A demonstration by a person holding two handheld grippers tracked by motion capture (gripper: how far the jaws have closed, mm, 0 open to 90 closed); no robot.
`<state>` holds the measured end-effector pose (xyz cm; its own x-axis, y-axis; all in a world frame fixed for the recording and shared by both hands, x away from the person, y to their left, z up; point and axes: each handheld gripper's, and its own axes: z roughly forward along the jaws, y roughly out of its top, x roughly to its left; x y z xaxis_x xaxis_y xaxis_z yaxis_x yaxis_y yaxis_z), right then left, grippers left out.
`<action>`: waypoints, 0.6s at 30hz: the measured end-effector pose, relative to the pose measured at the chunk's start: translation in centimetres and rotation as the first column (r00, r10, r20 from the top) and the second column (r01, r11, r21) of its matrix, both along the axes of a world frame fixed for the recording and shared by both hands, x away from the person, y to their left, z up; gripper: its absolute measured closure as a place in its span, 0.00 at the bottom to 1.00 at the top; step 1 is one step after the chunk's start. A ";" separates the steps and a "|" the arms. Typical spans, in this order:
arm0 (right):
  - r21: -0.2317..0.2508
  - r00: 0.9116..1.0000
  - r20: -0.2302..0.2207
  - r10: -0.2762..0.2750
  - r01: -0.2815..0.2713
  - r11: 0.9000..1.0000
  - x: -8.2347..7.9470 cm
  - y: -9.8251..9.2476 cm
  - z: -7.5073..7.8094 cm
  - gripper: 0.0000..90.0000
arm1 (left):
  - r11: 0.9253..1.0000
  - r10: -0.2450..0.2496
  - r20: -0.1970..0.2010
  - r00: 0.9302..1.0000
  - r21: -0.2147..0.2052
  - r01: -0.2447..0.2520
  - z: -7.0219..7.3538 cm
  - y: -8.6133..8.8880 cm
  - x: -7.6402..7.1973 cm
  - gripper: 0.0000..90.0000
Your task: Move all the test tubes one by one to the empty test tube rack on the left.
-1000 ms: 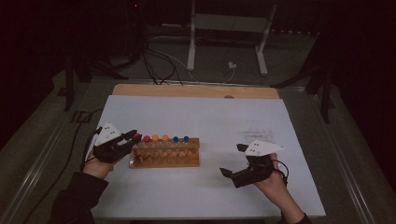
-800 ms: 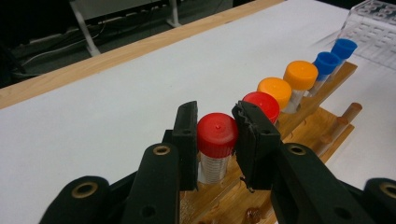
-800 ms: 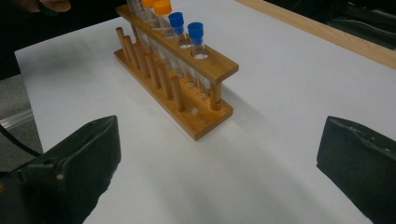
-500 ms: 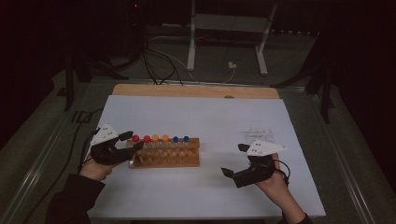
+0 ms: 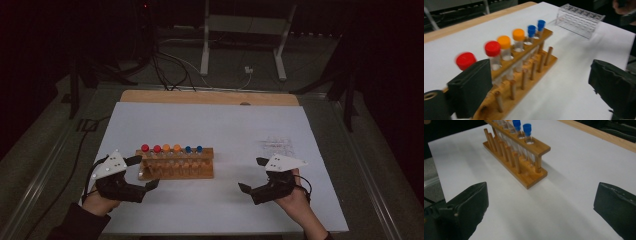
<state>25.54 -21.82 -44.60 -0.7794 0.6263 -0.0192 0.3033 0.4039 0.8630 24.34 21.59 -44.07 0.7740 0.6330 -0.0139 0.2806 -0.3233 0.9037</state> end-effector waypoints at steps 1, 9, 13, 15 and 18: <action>-0.006 1.000 -0.002 0.001 -0.001 1.000 0.0 0.0 -0.1 0.00 | 1.000 -0.006 -0.003 1.000 -0.006 0.006 -0.3 -0.1 -0.3 0.05; -0.008 1.000 -0.012 -0.007 0.007 1.000 0.0 -0.2 -0.7 0.00 | 0.997 -0.066 -0.021 0.998 0.029 0.066 -2.8 -1.2 -1.3 0.02; -0.006 1.000 -0.008 -0.011 0.011 1.000 0.1 -0.3 -0.8 0.00 | 0.996 -0.077 -0.043 0.996 0.048 0.079 -3.9 -1.8 -1.4 0.02; -0.007 1.000 -0.007 -0.015 0.015 1.000 0.1 -0.3 -0.8 0.00 | 0.995 -0.083 -0.052 0.995 0.050 0.085 -4.4 -2.0 -1.4 0.02; -0.009 1.000 -0.005 -0.017 0.017 1.000 0.2 -0.4 -0.9 0.00 | 0.994 -0.088 -0.070 0.994 0.065 0.093 -5.4 -2.4 -1.3 0.02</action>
<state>25.70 -22.21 -45.49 -0.7688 0.6391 -0.0212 0.3145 0.4067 0.8577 23.00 19.23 -49.49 0.8269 0.5617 -0.0272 0.3069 -0.4103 0.8588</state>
